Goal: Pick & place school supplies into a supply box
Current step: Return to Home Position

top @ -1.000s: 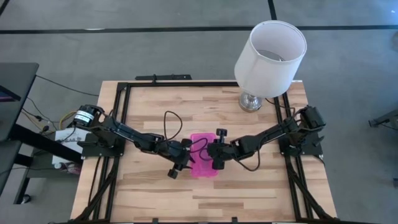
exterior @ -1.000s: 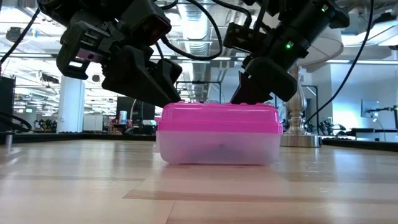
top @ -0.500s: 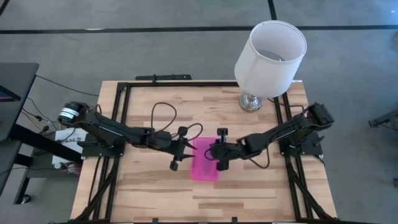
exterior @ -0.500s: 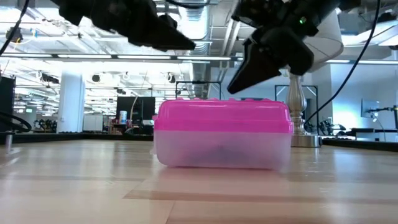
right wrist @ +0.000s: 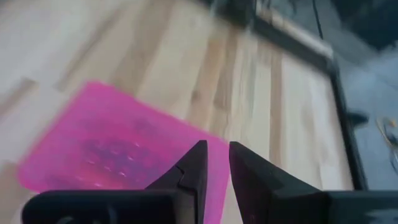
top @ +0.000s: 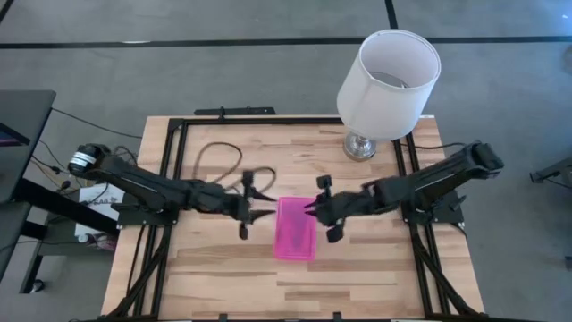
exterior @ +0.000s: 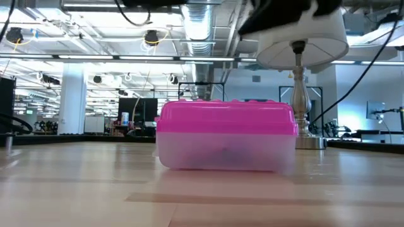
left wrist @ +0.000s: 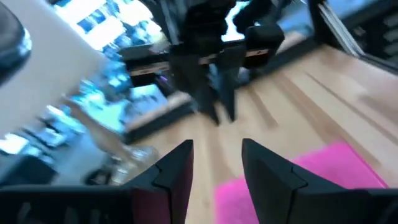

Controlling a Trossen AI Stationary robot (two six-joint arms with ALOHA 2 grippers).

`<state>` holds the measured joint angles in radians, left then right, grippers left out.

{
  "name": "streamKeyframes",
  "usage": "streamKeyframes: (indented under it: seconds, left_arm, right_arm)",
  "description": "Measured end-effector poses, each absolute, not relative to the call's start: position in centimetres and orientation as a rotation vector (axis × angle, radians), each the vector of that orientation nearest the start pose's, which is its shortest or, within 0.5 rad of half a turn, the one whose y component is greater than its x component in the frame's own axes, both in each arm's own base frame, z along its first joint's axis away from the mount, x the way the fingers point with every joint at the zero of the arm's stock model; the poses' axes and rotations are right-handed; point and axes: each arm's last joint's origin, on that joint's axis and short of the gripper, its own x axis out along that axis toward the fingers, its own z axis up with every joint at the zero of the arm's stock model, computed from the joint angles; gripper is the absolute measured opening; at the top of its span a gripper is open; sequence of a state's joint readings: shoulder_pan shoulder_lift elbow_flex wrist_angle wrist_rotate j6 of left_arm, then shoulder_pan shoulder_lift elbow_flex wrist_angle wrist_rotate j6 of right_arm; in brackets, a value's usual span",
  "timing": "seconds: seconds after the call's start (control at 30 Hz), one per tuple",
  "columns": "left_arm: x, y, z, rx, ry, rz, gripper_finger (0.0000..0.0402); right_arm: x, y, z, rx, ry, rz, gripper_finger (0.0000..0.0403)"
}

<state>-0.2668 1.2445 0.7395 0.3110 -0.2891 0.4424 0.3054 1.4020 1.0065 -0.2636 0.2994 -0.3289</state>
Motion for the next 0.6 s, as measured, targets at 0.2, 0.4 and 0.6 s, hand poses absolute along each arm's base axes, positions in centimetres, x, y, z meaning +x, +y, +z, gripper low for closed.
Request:
streamKeyframes:
  seconds: [0.2,0.4,0.6]
  left_arm:
    - [22.1,-5.9,31.4,0.501,0.070,0.097,0.0132]
    - [18.9,-4.7,32.8,0.452,0.087,0.180,0.0132]
    - [18.8,-4.2,30.7,0.354,0.148,0.202,0.0132]
  right_arm:
    - [25.0,7.3,32.1,-0.459,0.416,0.153,0.0063]
    - [21.3,6.1,35.0,-0.466,0.326,0.143,0.0063]
    - [20.4,5.2,33.9,-0.420,0.281,0.099,0.0063]
